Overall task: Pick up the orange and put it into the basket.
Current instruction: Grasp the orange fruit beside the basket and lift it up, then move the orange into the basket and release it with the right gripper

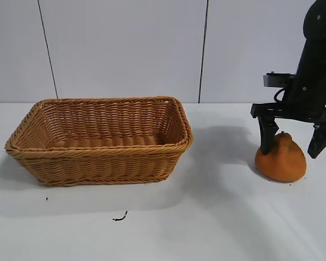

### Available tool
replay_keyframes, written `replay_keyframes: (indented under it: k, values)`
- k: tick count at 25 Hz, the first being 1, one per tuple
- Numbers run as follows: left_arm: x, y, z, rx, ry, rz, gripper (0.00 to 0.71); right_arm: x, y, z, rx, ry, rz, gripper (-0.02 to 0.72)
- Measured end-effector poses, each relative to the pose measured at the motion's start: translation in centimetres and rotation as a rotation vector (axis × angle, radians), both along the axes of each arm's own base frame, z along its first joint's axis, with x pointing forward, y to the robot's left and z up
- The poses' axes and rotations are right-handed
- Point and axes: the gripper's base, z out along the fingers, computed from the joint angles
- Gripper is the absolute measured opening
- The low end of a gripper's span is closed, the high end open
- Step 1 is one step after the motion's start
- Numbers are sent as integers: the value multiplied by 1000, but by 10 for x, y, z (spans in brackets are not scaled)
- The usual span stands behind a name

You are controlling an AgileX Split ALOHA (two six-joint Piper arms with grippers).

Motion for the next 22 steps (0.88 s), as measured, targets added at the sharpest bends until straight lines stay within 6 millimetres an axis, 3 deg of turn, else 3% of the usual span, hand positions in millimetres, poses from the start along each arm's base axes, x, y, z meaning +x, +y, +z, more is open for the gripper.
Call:
replay_keyframes:
  k: [2,7,11,14,16,22]
  values:
    - [0,0,0,0,0,0,666,0,0,0,1,-2,-1,424]
    - [0,0,0,0,0,0,666,0,0,0,3,6,-4,46]
    - [0,0,0,0,-1,0,666,1,0,7,3,23,0,31]
    - [0,0,0,0,-1,0,666,8,2,24,15,33,6,31]
    - [0,0,0,0,-1,0,666,14,4,40,35,23,20,31]
    - [0,0,0,0,-1,0,666,34,9,116,86,-171,34,31]
